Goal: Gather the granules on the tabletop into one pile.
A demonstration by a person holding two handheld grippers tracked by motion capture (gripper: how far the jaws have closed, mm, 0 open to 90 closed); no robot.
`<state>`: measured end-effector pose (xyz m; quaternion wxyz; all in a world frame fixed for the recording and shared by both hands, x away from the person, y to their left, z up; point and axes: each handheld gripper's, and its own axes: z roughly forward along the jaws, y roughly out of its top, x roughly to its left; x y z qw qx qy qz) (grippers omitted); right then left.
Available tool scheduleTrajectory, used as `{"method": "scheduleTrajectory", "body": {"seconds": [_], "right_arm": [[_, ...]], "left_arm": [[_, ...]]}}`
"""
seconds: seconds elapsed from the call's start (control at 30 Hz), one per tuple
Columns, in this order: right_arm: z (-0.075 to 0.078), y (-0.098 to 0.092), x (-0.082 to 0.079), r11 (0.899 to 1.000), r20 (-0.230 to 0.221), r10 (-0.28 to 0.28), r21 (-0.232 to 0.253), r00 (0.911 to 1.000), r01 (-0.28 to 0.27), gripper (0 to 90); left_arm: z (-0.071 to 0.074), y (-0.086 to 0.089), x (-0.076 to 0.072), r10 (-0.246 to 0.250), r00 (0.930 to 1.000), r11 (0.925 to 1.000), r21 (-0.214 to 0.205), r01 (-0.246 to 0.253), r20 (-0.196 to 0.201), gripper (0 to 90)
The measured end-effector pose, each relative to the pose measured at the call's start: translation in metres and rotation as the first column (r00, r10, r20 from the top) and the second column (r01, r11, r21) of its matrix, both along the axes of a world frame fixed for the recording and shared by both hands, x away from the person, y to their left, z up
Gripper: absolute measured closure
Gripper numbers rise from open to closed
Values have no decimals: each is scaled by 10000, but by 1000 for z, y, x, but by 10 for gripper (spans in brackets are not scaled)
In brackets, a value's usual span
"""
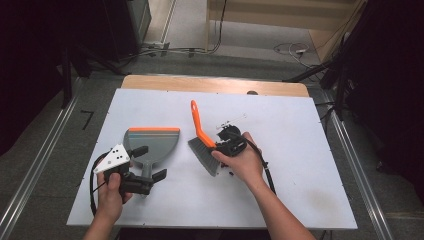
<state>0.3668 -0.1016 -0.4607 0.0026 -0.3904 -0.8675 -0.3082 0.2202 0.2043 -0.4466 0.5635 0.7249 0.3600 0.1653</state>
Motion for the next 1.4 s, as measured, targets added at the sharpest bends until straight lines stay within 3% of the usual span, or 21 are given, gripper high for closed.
{"method": "scheduleTrajectory", "body": {"seconds": [0.43, 1.0, 1.23, 1.3, 1.4], "right_arm": [[0, -29, 11, 9965, 17, -841, -2, 9965, 841, 681], [0, -65, 17, 9826, -64, -1847, 210, 9828, 1848, 680], [15, -63, 10, 9790, 50, -1923, 703, 9813, 1915, 689], [20, -61, 10, 9763, -9, -1893, 1066, 9819, 1883, 689], [26, -52, 14, 9743, 41, -1919, 1210, 9814, 1900, 690]], "left_arm": [[-1, -1, 0, -17, 10000, 10000, 13, 17, -33, 0], [-2, -1, 1, -24, 10000, 10000, 41, 24, -77, 0], [-2, 0, 1, -10, 10000, 10000, 4, 10, -65, 0], [-2, -1, 1, -12, 10000, 10000, 3, 12, -83, 0], [-2, -2, 1, -39, 10000, 10000, 28, 39, -61, 0]]}}
